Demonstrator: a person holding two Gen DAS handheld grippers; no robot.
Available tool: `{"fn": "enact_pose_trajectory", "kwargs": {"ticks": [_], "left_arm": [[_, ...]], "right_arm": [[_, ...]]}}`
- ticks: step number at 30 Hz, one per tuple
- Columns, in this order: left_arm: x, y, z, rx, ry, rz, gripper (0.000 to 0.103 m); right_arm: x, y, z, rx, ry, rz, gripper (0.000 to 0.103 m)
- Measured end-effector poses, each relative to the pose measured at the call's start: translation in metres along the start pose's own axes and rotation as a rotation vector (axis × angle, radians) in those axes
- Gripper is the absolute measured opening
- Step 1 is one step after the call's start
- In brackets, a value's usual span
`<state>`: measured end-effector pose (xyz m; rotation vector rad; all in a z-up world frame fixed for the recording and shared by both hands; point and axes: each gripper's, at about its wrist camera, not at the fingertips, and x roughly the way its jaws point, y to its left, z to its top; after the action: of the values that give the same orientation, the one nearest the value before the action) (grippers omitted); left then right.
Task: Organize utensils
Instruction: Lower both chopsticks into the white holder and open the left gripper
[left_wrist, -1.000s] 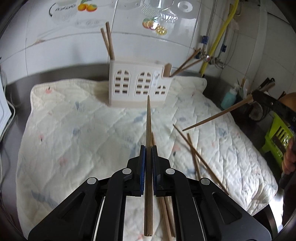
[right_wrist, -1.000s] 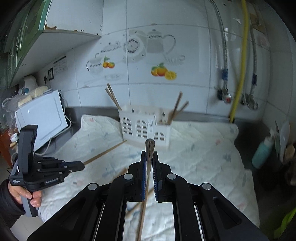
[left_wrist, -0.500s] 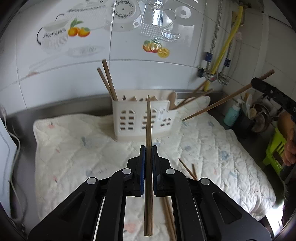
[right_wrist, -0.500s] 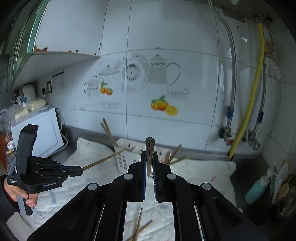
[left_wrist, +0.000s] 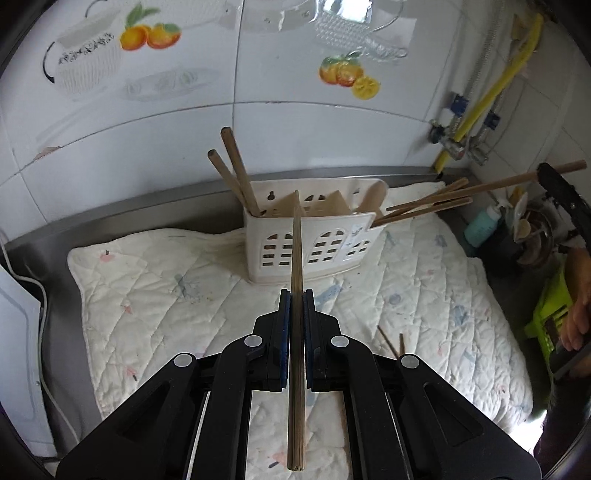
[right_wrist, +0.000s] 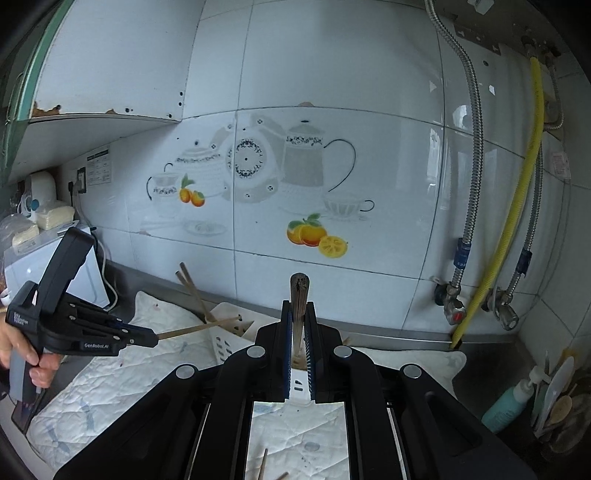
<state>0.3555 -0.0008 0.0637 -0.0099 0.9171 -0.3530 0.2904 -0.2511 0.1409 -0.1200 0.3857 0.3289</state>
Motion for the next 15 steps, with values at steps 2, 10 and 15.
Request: {"fn": "enact_pose_trajectory", "kwargs": {"ticks": [2,10,15], "left_arm": [[0.005,0.002,0.007,0.002,0.025,0.014,0.005],[0.015,-0.005,0.038,0.042,0.078,0.02,0.005],[0.019,-0.012,0.042,0.094,0.114,0.082,0.005]], "right_arm": [[0.006,-0.001,0.001,-0.003,0.006,-0.004,0.006],[0.027,-0.004,0.002,-0.009,0.033,-0.012,0.006],[0.029,-0.005,0.001,-0.009,0.03,-0.009,0.006]]}}
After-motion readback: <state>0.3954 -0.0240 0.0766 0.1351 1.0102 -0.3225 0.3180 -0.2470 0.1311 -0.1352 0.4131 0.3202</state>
